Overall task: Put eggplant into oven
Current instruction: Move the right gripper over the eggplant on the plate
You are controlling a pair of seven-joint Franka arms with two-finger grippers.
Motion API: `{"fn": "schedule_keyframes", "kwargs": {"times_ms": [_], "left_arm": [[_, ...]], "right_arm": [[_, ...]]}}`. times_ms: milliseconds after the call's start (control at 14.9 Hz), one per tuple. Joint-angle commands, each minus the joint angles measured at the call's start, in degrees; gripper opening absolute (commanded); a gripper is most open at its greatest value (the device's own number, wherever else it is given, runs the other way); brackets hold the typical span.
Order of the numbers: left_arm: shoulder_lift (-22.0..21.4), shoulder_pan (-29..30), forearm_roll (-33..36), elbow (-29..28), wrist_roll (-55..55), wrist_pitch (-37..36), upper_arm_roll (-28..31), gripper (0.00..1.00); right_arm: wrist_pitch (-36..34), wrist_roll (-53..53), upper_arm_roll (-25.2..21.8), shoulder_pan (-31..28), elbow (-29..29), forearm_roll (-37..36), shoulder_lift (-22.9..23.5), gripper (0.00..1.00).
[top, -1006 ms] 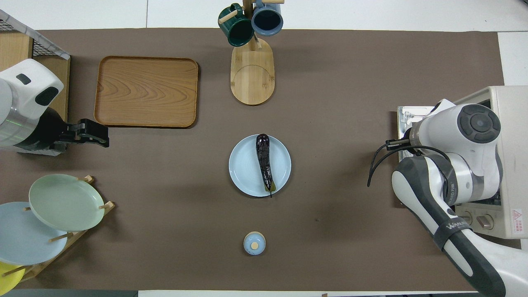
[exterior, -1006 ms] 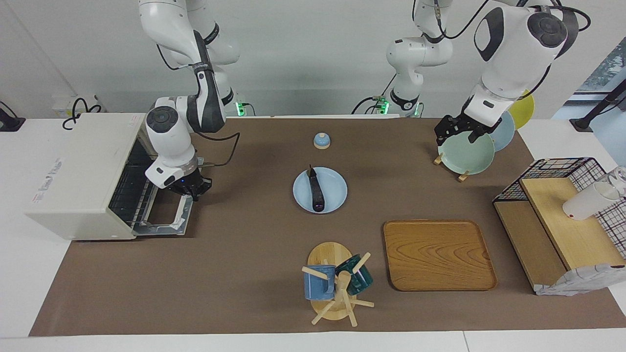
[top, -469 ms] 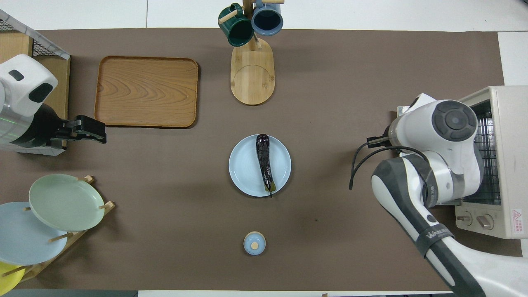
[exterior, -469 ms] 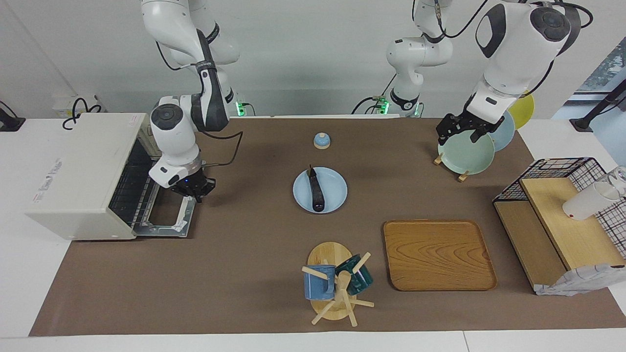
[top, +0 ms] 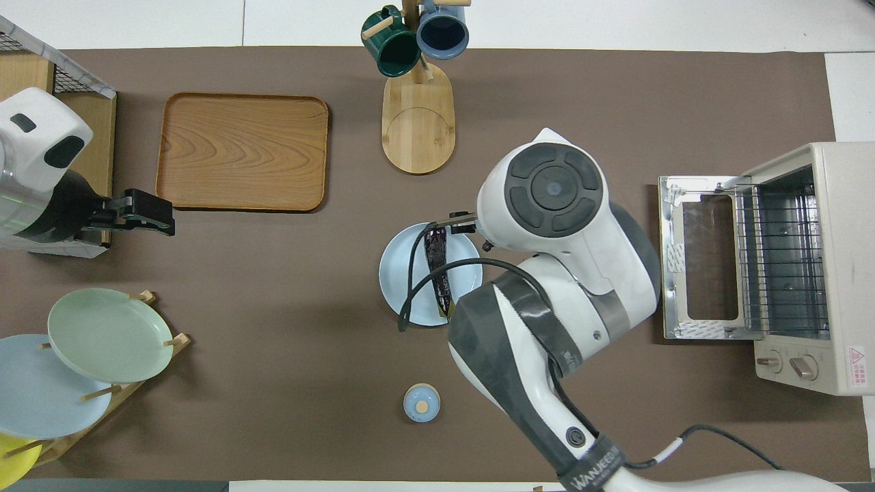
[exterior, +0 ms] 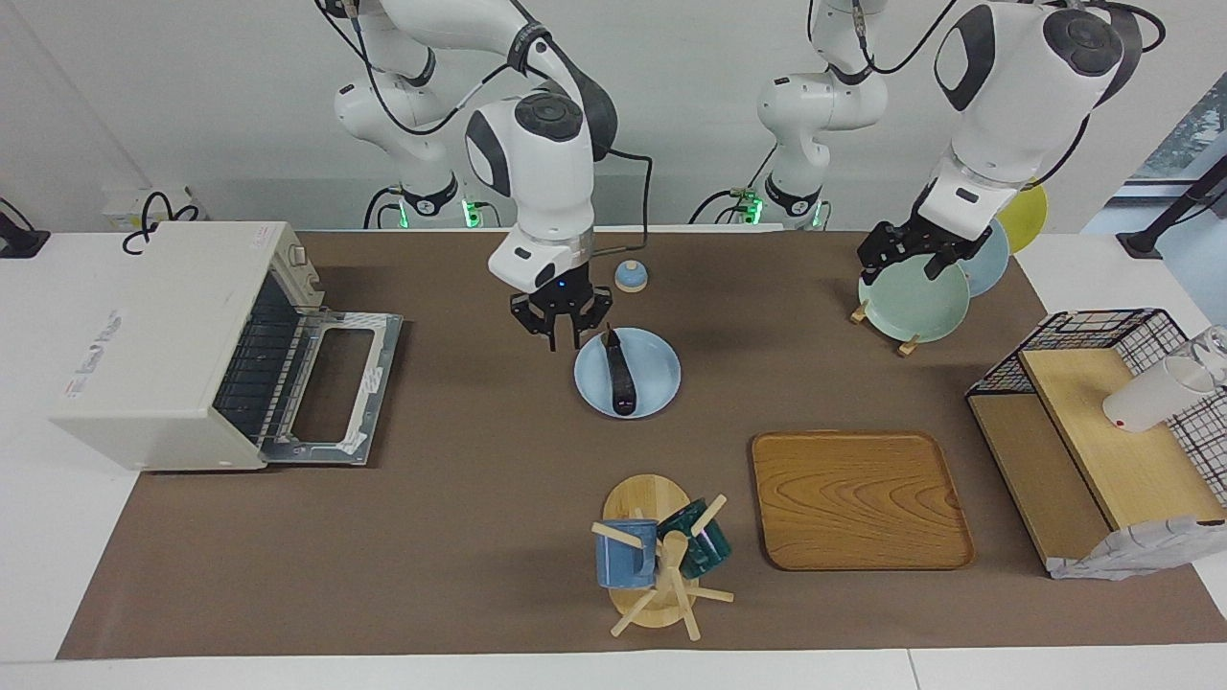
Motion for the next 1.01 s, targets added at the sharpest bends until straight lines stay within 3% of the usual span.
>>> {"fn": "schedule_keyframes", "kwargs": {"times_ms": [0, 67, 335, 469, 939], "left_arm": [[-0.18, 0.29, 0.97, 0.26, 0.43, 0.72, -0.01, 1.00], [-0.18, 0.29, 1.06, 0.26, 0.51, 0.81, -0.01, 1.00], [-0.09, 0.29, 1.15, 0.26, 0.69, 0.90, 0.08, 1.00], [-0.09, 0.29, 1.15, 0.26, 0.69, 0.90, 0.08, 1.00], [1.22, 0.29, 1.23, 3.06, 3.24, -1.72, 0.34, 1.00]], "right_arm": [[-0.09, 8.77, -0.40, 6.91, 14.47, -0.17, 14.01, 0.54], [-0.88, 11.24, -0.32, 8.33, 19.33, -1.66, 18.25, 0.52], [4.82, 12.58, -0.23, 10.00, 19.47, -2.55, 19.87, 0.45], [5.17, 14.24, -0.40, 13.34, 17.99, -3.77, 20.83, 0.45], [7.90, 14.60, -0.32, 13.44, 9.47, -5.54, 19.00, 0.45]]}}
